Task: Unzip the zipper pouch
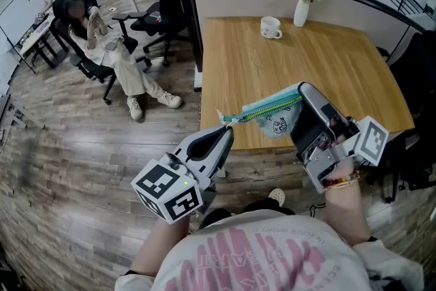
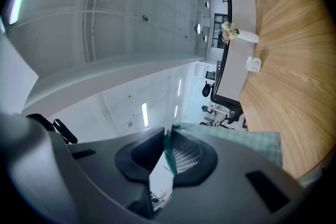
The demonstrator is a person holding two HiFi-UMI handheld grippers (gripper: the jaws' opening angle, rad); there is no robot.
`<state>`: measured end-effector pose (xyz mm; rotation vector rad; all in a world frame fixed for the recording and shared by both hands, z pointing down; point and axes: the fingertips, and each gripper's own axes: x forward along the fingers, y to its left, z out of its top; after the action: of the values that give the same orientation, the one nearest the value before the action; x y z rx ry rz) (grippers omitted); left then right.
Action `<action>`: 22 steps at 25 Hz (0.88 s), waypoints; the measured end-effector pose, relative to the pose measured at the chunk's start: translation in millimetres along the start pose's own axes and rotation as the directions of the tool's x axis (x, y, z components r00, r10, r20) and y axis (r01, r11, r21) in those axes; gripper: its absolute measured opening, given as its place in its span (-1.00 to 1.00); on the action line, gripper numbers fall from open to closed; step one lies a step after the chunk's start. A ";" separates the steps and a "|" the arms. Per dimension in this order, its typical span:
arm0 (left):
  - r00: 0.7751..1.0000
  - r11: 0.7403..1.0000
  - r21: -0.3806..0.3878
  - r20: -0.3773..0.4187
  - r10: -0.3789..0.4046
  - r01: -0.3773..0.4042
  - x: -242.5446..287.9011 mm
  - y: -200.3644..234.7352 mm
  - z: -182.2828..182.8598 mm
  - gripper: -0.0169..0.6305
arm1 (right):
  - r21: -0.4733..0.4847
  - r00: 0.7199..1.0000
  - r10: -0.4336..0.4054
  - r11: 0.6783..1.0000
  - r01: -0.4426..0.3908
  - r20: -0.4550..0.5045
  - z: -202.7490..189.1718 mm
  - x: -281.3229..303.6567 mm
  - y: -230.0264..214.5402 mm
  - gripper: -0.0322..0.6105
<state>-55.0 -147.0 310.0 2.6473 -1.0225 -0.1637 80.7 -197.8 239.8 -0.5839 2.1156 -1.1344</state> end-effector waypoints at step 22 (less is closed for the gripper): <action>0.991 0.990 0.034 0.003 0.135 -0.135 -7.5 23.0 -4.2 -0.90 | -0.054 0.999 -0.034 0.998 0.034 0.015 3.4 -5.4 -6.5 -0.78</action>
<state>-74.3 -157.1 321.2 2.5969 -1.2101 -0.1193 87.3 -199.6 245.8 -0.6536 2.1373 -1.0911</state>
